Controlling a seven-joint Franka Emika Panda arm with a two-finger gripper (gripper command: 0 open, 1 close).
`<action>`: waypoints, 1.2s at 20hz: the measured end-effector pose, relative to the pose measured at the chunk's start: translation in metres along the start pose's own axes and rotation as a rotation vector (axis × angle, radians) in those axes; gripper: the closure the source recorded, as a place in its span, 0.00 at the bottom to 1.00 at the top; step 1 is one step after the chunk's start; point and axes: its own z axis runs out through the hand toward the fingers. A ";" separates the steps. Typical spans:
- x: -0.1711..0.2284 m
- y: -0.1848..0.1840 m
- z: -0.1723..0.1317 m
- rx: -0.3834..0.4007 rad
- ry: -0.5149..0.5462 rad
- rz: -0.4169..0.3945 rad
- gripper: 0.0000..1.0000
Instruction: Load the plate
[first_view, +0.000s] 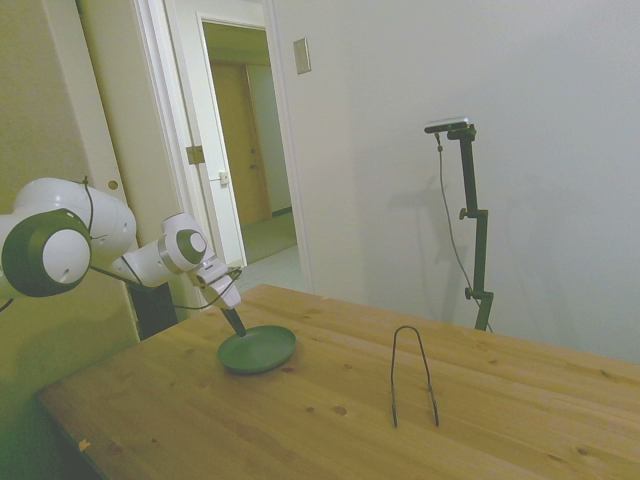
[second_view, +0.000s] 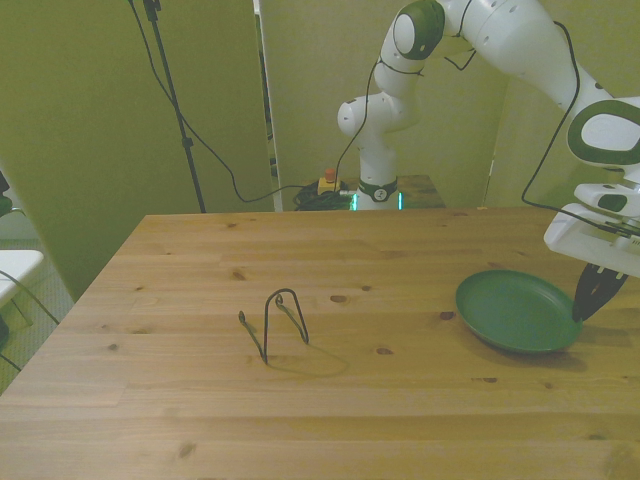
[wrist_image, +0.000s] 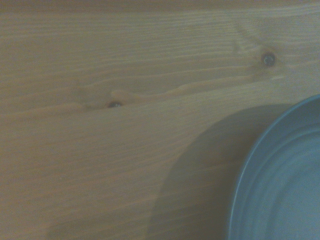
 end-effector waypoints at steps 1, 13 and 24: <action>0.002 -0.001 -0.006 0.009 -0.012 0.011 1.00; 0.021 -0.016 -0.076 0.117 -0.120 0.109 1.00; 0.039 -0.023 -0.146 0.196 -0.183 0.165 1.00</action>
